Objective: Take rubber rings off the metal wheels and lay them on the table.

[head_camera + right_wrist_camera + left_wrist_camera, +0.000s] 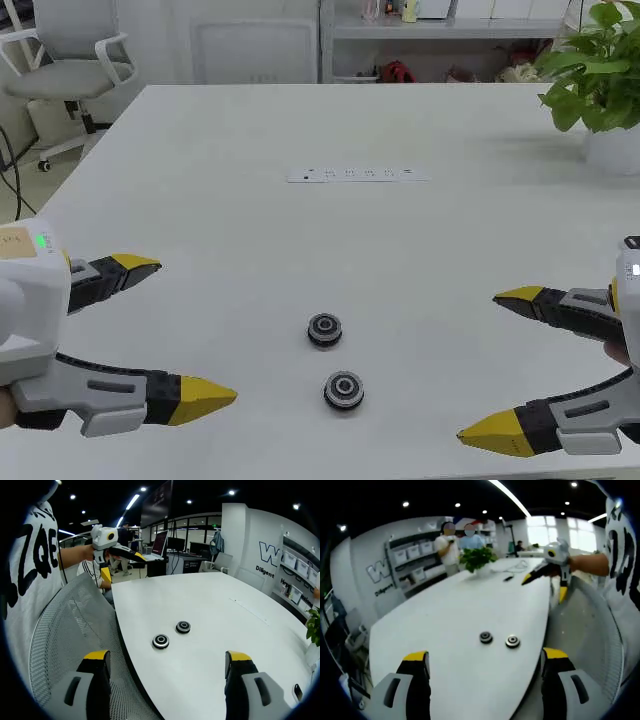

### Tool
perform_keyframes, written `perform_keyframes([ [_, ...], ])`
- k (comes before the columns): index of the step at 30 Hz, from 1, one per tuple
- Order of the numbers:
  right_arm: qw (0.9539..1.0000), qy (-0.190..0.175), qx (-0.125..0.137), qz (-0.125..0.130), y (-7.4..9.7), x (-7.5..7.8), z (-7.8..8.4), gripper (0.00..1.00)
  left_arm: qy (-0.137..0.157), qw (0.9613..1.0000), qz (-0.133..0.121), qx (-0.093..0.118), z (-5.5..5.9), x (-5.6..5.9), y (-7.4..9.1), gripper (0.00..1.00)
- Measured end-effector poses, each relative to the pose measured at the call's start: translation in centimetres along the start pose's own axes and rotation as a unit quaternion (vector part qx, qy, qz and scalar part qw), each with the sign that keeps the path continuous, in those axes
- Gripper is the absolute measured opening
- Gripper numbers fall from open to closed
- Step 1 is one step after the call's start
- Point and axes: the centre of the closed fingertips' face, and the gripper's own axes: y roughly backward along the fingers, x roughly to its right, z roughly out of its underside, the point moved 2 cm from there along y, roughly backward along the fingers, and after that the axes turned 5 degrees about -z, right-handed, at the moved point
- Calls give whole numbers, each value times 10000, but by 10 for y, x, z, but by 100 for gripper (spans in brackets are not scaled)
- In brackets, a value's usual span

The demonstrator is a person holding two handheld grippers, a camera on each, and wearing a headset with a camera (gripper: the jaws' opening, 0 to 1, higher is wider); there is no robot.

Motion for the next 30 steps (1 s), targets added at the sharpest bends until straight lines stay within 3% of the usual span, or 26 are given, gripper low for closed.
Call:
perform_keyframes([
  [21,9999,-70,56,124,6,0,-4,89,-74,9998,162,57,-7,-1,-8,92],
  [30,9997,-77,85,210,10,2,-7,89,-127,9997,134,137,-10,-4,-4,92],
])
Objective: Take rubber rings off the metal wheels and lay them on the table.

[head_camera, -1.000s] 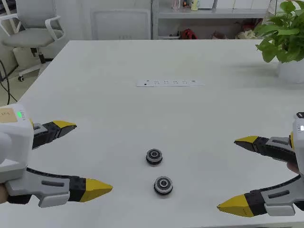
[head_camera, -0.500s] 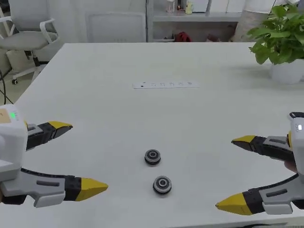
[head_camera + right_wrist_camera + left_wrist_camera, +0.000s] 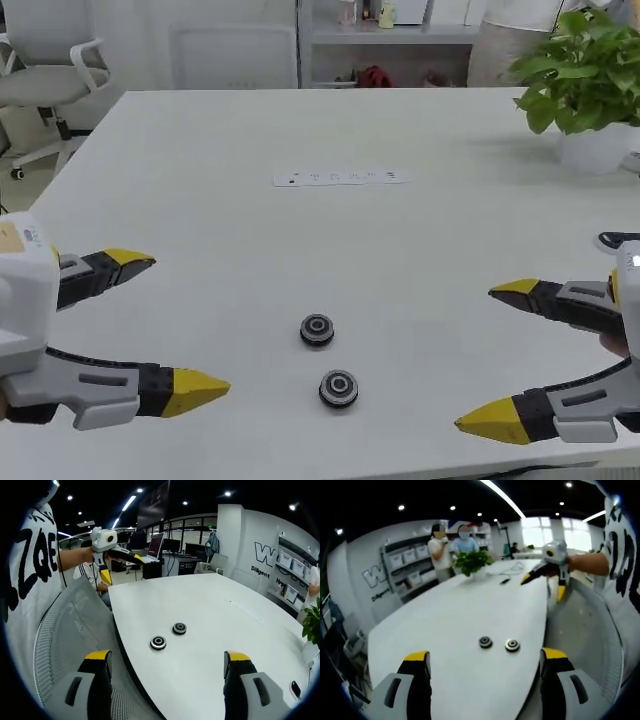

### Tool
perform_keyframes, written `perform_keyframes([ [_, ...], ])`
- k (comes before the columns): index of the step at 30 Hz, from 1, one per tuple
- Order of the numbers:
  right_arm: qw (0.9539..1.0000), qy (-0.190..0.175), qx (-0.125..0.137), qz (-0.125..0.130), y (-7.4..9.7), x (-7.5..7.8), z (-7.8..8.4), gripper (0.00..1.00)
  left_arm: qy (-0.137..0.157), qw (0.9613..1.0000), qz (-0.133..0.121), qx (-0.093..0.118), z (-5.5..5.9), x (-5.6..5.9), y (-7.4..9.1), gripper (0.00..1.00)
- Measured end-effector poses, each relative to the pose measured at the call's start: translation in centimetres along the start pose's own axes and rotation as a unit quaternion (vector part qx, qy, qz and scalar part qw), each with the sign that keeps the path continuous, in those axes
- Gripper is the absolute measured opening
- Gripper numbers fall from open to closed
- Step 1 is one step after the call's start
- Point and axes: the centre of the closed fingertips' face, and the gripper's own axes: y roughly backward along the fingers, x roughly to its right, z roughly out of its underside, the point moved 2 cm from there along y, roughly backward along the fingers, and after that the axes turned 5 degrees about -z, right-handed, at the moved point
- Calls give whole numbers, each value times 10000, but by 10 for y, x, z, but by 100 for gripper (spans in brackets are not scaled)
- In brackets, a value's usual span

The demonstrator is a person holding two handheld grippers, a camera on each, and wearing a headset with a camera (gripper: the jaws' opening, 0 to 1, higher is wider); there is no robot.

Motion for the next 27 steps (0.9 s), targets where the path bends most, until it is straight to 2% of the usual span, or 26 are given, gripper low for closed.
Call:
perform_keyframes([
  [8,10000,37,-18,10,-4,-2,-1,89,69,10000,-15,-68,9,1,8,92],
  [14,10000,-5,15,-1,-10,0,-3,89,118,9998,-63,-118,15,-4,13,91],
  [21,9999,63,91,-67,-18,1,-11,89,166,9996,-135,-179,22,-6,19,91],
  [27,9997,123,116,-171,-20,3,-11,89,215,9993,-275,-131,19,-9,17,91],
])
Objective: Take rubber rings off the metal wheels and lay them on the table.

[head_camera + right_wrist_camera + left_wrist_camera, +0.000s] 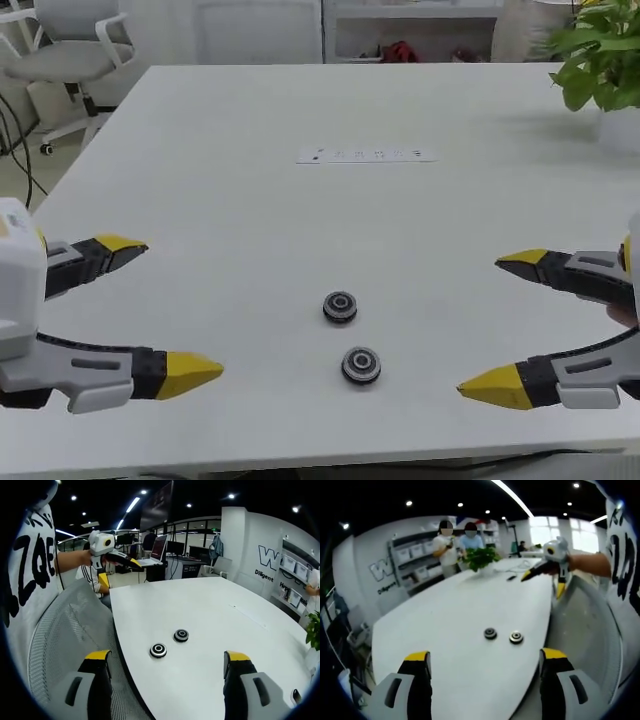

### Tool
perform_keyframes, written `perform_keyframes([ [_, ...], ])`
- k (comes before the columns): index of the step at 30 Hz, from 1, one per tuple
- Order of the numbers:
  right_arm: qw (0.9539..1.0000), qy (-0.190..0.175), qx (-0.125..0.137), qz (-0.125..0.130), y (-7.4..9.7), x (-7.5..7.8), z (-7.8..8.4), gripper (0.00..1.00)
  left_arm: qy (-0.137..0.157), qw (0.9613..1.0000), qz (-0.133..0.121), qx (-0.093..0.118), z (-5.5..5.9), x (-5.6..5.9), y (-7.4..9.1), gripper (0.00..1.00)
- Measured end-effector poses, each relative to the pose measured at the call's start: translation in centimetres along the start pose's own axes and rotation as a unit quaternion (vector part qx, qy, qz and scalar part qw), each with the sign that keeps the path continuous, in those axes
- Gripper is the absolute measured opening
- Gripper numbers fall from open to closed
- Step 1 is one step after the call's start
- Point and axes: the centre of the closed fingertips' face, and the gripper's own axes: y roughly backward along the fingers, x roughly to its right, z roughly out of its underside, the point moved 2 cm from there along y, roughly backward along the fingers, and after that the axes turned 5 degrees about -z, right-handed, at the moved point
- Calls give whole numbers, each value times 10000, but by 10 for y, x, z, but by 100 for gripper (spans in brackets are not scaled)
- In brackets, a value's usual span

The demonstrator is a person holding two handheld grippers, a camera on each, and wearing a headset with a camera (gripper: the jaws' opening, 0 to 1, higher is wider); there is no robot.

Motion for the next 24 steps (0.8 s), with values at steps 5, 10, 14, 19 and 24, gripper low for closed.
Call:
perform_keyframes([
  [5,10000,1,25,-82,1,3,1,89,124,9999,-49,57,-3,3,0,90],
  [10,9999,50,35,-134,2,4,0,88,112,9999,-104,-28,2,4,1,90],
  [14,9998,84,21,-167,2,8,-1,88,146,9998,-155,16,0,3,1,90],
  [19,9997,139,58,-188,-1,11,-8,88,111,9997,-198,17,-3,0,3,90],
  [24,9995,219,78,-229,-3,10,-14,88,57,9998,-212,0,-3,-3,5,90],
])
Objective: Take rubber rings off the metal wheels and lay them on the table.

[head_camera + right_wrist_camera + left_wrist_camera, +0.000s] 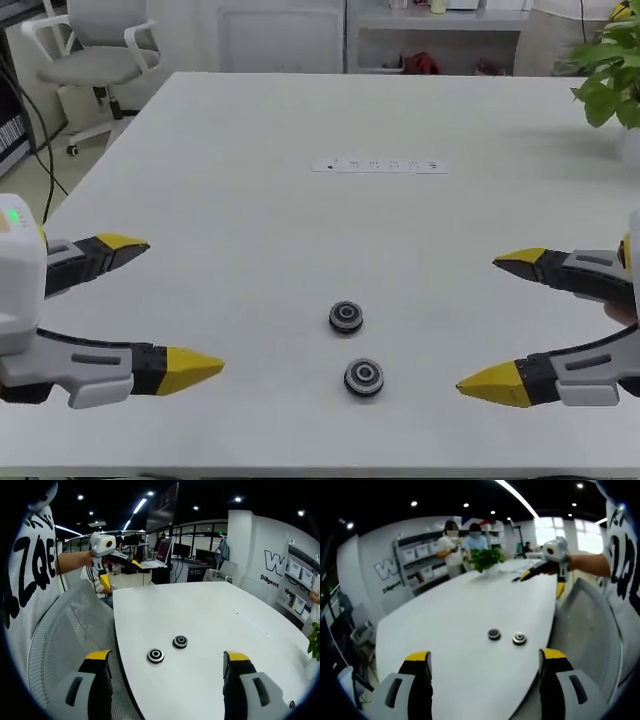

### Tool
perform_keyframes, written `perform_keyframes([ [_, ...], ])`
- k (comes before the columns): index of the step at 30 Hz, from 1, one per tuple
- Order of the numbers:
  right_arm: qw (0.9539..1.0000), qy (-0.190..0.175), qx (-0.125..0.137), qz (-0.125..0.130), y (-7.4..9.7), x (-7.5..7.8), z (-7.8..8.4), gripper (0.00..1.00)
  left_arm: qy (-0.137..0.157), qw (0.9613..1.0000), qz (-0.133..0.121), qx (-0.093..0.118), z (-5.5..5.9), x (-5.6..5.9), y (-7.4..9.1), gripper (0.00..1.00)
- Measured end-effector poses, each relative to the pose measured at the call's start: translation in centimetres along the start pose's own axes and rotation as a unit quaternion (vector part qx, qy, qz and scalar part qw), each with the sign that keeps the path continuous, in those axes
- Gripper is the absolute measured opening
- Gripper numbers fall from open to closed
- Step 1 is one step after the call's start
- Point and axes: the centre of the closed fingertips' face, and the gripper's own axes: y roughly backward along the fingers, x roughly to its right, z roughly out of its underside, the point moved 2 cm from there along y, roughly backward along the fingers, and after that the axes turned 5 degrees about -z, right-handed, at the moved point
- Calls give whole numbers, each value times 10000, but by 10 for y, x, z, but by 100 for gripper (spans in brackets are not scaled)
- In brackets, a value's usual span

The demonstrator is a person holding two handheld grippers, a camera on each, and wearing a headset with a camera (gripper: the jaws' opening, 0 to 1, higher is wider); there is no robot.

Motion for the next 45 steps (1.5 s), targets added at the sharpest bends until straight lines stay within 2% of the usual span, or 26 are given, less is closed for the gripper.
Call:
perform_keyframes([
  [13,10000,10,-9,97,7,5,-4,87,-84,9999,80,54,-7,-6,-5,89],
  [25,9998,153,-79,55,3,6,-4,85,-302,9991,278,102,-18,-3,-18,87],
  [45,9992,354,-97,-126,-10,10,-9,82,-597,9966,554,108,-28,6,-37,84],
])
